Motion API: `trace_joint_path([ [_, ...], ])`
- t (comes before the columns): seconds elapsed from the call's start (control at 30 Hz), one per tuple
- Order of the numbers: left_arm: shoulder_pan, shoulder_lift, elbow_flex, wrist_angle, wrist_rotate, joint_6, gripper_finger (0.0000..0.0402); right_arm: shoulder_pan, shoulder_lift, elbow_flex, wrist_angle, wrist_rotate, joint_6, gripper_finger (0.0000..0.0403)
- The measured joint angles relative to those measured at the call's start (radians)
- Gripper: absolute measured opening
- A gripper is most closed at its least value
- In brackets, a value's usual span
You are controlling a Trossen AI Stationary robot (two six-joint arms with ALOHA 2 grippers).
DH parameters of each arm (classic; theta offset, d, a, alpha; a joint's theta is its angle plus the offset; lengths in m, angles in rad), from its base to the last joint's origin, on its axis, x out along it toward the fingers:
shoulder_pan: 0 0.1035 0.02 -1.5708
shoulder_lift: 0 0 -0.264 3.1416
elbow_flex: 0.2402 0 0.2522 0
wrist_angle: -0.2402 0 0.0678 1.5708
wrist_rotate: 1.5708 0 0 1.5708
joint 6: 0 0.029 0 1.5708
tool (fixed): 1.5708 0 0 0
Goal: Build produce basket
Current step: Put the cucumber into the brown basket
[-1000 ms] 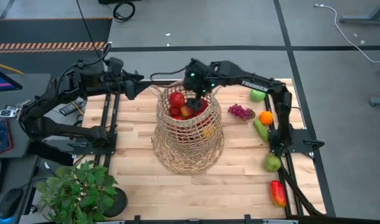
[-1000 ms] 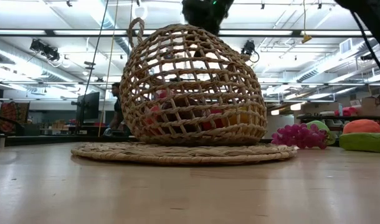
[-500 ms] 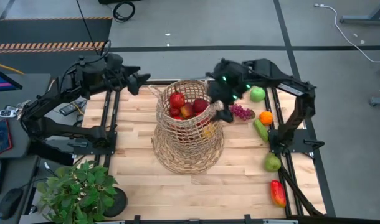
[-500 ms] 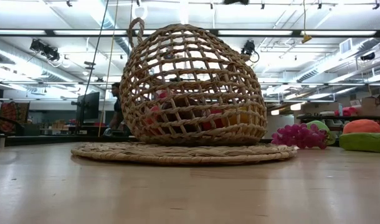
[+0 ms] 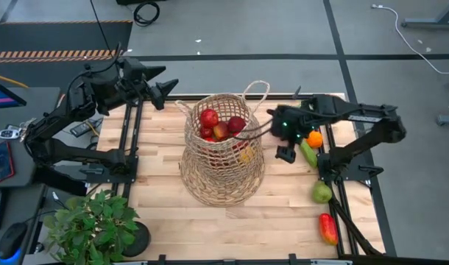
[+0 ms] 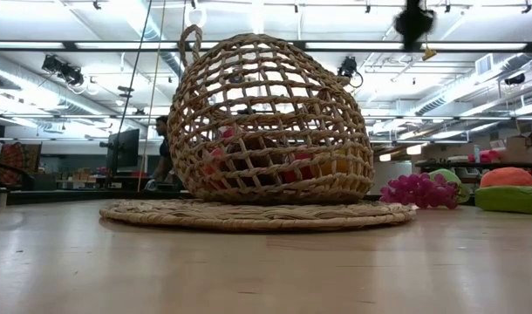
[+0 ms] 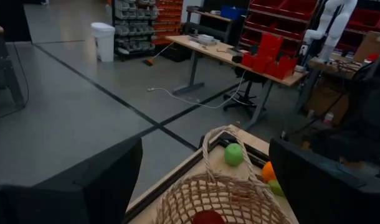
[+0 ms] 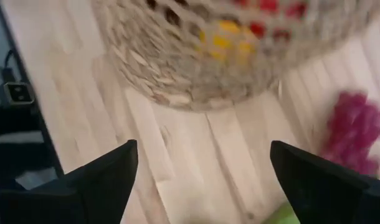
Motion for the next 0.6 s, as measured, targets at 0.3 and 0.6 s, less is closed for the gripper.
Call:
trace_joint_path([
  [0.3,0.000,0.000,0.000,0.000,0.000,0.000,0.0357,-0.055,-0.146,-0.417,0.005,0.059,0.312,0.0359],
  [0.6,0.000,0.000,0.000,0.000,0.000,0.000,0.0357,-0.181,-0.188,-0.643,0.063,0.022,0.336,0.0357],
])
